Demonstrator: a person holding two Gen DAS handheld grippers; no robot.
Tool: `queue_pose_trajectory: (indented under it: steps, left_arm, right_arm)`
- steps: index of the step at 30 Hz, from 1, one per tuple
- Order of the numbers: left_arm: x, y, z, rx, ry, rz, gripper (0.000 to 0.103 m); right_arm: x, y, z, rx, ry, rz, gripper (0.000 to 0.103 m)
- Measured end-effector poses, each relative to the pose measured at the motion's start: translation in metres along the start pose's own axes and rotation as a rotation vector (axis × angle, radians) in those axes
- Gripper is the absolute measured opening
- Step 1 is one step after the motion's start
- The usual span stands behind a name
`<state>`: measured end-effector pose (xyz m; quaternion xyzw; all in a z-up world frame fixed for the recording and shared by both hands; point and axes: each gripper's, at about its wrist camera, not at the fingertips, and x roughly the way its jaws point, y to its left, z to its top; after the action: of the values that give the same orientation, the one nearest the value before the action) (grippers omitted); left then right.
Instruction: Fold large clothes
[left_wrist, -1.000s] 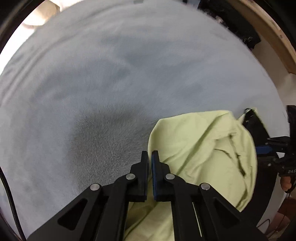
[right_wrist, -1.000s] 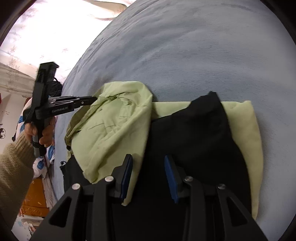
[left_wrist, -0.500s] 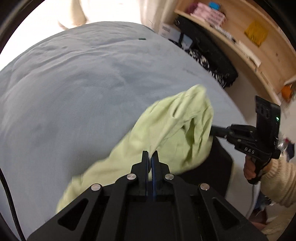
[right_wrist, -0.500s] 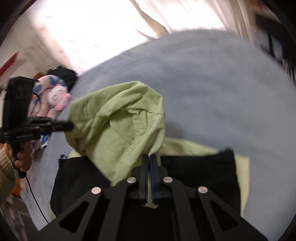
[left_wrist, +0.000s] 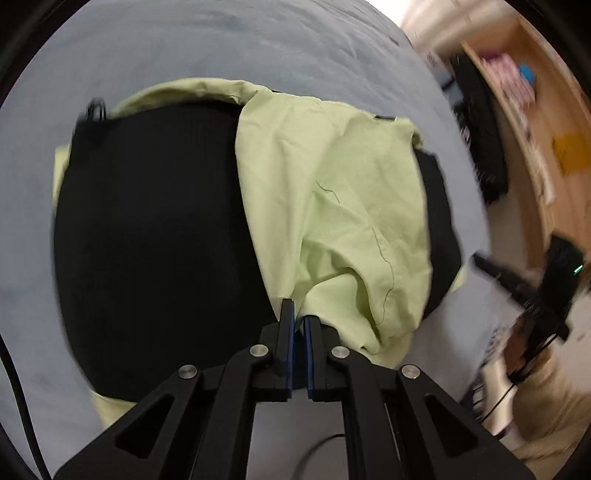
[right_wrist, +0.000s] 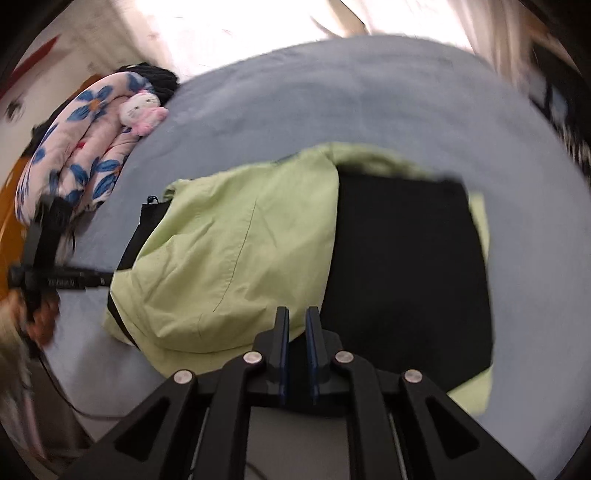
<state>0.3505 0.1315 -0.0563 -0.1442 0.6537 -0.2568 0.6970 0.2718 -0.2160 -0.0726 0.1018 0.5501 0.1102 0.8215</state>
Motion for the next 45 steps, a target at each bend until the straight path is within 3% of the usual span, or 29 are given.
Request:
queue_pose_trajectory:
  steps: [1, 3, 7, 12, 13, 14, 15, 16, 17, 19, 23, 26, 29, 33, 35, 37, 38, 40, 45]
  left_arm:
    - [-0.001, 0.001, -0.002, -0.028, -0.022, -0.005, 0.003]
    - [0.001, 0.004, -0.005, -0.066, -0.038, -0.008, 0.003]
    - [0.013, 0.011, -0.006, -0.118, -0.031, 0.018, 0.003]
    - [0.021, 0.002, -0.004, -0.05, -0.009, 0.142, 0.003]
    - [0.021, -0.003, -0.004, -0.007, 0.003, 0.191, 0.01]
    - [0.023, -0.004, -0.006, 0.027, 0.03, 0.253, 0.024]
    - [0.026, -0.001, -0.009, 0.047, 0.055, 0.303, 0.061]
    - [0.028, -0.001, -0.012, 0.062, 0.067, 0.341, 0.077]
    - [0.027, 0.002, -0.015, 0.065, 0.068, 0.345, 0.077]
    - [0.023, 0.01, -0.019, 0.005, 0.083, 0.278, 0.077]
    - [0.011, 0.027, -0.022, -0.174, 0.038, 0.029, 0.077]
    - [0.006, 0.028, -0.02, -0.256, -0.01, -0.162, 0.077]
    - [0.001, 0.026, -0.017, -0.29, -0.069, -0.289, 0.077]
    - [0.01, 0.022, -0.016, -0.292, -0.077, -0.26, 0.076]
    - [0.022, 0.023, -0.017, -0.314, -0.055, -0.249, 0.066]
    - [0.035, 0.022, -0.017, -0.316, -0.026, -0.243, 0.012]
    - [0.044, 0.02, -0.018, -0.31, -0.011, -0.23, 0.006]
    - [0.062, 0.012, -0.014, -0.291, -0.025, -0.174, 0.007]
    - [0.061, -0.014, -0.003, -0.203, -0.108, -0.129, 0.005]
  right_arm:
    - [0.003, 0.0, -0.003, 0.022, 0.012, 0.006, 0.031]
    - [0.007, 0.001, -0.007, 0.068, 0.029, 0.024, 0.042]
    - [0.016, 0.003, -0.01, 0.124, 0.032, 0.075, 0.042]
    - [0.041, -0.009, -0.009, 0.205, 0.073, 0.117, 0.042]
    - [0.045, -0.009, -0.01, 0.212, 0.083, 0.122, 0.042]
    - [0.051, -0.01, -0.011, 0.217, 0.097, 0.129, 0.042]
    - [0.054, -0.009, -0.012, 0.218, 0.107, 0.128, 0.042]
    - [0.056, -0.009, -0.013, 0.215, 0.11, 0.132, 0.042]
    - [0.057, -0.008, -0.015, 0.214, 0.112, 0.137, 0.042]
    - [0.058, -0.007, -0.018, 0.217, 0.115, 0.15, 0.042]
    - [0.064, -0.009, -0.021, 0.245, 0.128, 0.186, 0.042]
    - [0.071, -0.009, -0.02, 0.263, 0.138, 0.209, 0.042]
    - [0.08, -0.005, -0.02, 0.262, 0.153, 0.221, 0.042]
    - [0.09, -0.002, -0.024, 0.258, 0.157, 0.227, 0.042]
    - [0.093, -0.002, -0.026, 0.264, 0.153, 0.226, 0.042]
    - [0.096, -0.002, -0.028, 0.265, 0.143, 0.213, 0.042]
    - [0.097, -0.001, -0.028, 0.258, 0.141, 0.205, 0.041]
    - [0.098, 0.005, -0.027, 0.206, 0.142, 0.152, 0.002]
    - [0.071, 0.016, -0.013, 0.103, -0.012, 0.036, 0.001]
